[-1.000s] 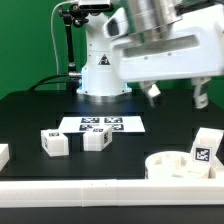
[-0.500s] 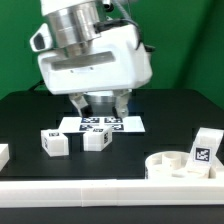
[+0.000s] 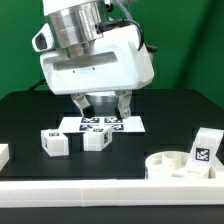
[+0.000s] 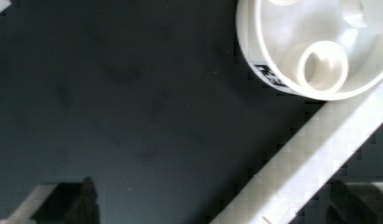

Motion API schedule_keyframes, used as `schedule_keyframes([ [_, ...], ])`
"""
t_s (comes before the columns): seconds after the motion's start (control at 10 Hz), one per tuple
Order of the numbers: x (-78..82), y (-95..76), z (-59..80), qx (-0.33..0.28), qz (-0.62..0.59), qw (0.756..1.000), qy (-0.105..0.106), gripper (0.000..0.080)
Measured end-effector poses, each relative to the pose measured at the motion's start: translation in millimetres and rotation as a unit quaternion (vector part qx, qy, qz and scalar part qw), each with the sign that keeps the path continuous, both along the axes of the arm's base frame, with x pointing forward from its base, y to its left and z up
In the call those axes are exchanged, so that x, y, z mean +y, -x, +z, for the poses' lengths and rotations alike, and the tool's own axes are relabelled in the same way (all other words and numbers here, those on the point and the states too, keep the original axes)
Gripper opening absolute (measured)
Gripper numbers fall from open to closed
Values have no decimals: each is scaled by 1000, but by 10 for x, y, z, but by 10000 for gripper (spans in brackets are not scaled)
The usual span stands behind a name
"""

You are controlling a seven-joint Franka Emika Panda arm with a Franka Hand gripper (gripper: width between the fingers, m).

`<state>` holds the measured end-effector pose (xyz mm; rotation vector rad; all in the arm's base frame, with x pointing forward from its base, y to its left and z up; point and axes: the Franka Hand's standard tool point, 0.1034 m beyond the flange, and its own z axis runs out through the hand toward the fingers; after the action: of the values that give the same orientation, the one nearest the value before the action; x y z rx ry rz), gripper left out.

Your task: Assemble stool

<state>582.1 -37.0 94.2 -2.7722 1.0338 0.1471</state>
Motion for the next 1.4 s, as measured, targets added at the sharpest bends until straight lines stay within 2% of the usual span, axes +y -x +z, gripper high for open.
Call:
schedule_keyframes([
  [0.1,-44,79,-45,5,49,999,12,649],
  [0.2,-117,179,-93,15,92,996,14,649],
  [0.4,-289,220,-112,9,99,995,8,649],
  [0.6,-273,239,-121,18,101,995,3,649],
  [0.7,-265,291,-128,35,102,994,-8,649],
  [0.8,-260,362,-134,76,105,991,-33,649],
  [0.9,-260,398,-179,102,107,988,-47,649],
  [1.1,-235,627,-275,158,112,978,-81,649],
  [1.4,-249,729,-321,236,118,956,-129,649],
])
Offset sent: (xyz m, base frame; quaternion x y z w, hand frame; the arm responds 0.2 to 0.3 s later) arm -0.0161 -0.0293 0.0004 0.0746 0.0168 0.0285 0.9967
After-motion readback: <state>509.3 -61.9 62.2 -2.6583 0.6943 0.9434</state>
